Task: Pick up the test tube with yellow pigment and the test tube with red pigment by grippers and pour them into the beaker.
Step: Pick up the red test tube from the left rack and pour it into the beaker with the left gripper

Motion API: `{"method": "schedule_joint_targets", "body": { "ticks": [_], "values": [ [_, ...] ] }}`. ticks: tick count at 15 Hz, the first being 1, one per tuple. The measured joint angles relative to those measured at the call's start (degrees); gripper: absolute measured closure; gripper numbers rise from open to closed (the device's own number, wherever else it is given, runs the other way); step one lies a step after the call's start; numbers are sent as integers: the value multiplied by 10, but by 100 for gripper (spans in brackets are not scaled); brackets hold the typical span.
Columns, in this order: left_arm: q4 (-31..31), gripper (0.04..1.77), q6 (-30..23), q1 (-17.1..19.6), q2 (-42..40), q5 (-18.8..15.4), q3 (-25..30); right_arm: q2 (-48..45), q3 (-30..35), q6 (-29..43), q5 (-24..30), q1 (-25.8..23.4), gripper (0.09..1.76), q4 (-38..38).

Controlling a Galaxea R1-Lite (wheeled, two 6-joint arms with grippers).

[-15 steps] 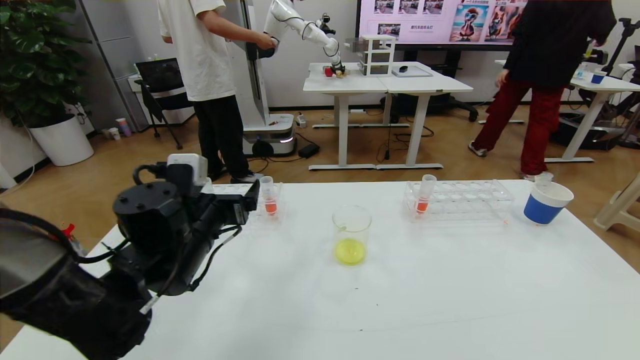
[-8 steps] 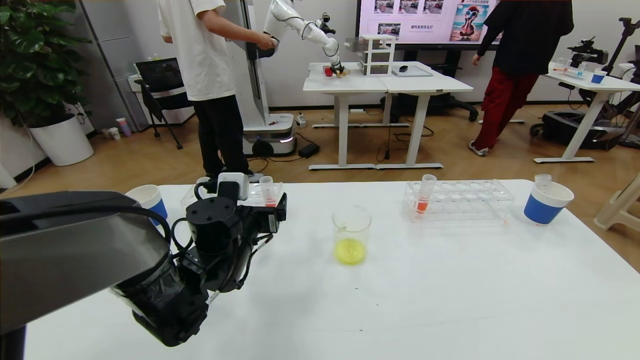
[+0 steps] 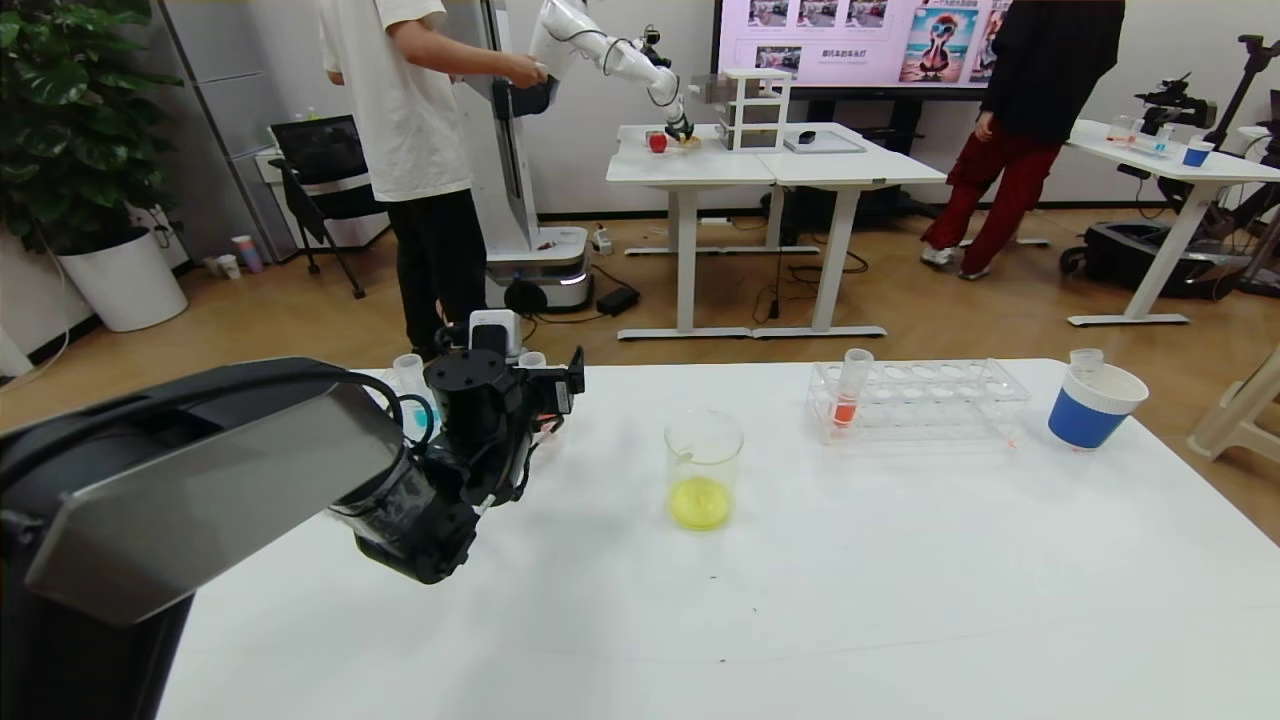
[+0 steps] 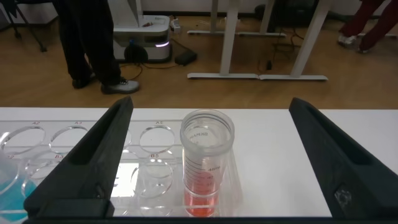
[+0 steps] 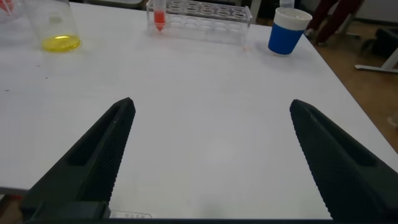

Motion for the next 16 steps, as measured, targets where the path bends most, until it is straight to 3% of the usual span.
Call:
{"method": "schedule_joint_targets", "body": {
  "ticks": [11,12,14,15,16],
  "values": [
    [0,11,-1,5,37,-4,-35,0,0,0,0,0,11,0],
    [0,30,-1,6,38,-4,-35,0,0,0,0,0,11,0],
    [1,112,-1,6,38,-4,-36,0,0,0,0,0,11,0],
    [2,140,0,7,38,-4,-36,0,0,0,0,0,11,0],
    [2,144,0,6,38,-4,-36,0,0,0,0,0,11,0]
  ]
}}
